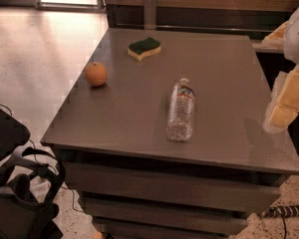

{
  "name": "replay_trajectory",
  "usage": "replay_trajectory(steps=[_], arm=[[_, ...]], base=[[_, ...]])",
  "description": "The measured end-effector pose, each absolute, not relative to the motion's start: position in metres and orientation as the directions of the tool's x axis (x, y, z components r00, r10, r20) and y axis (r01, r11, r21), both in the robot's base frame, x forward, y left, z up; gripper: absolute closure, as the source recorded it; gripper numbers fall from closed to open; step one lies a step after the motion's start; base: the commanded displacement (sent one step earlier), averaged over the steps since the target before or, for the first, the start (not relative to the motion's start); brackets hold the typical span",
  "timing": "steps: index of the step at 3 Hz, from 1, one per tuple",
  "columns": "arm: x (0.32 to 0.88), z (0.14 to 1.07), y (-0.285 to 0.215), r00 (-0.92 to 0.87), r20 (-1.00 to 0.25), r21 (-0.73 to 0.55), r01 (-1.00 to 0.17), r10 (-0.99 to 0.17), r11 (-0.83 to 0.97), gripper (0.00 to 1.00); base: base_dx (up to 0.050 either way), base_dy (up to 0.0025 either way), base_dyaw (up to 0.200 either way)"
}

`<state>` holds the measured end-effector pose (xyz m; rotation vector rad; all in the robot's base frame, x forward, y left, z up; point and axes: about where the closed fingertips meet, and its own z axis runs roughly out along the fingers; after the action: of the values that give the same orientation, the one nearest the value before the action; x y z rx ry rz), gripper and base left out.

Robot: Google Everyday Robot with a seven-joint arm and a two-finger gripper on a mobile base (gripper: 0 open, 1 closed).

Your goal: Place water bottle upright

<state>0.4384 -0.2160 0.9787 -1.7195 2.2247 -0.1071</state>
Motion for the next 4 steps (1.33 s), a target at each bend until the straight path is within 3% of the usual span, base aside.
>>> replay_trajectory(steps=[1,2,4], arm=[[0.438,0.979,-0.216,-0.220,-0.210,-0.256,-0.928,-0.953,0.270,0.00],[0.438,0.979,-0.216,-0.220,-0.210,-0.256,-0.928,-0.953,0.270,0.00],[0.468,0.993,-0.182,-0.299,-0.359,-0.183,-0.906,-0.884,0.381,0.00]], base=[[0.038,-0.00245,-0.130],[0.000,0.00000,0.000],[0.000,0.00000,0.000]])
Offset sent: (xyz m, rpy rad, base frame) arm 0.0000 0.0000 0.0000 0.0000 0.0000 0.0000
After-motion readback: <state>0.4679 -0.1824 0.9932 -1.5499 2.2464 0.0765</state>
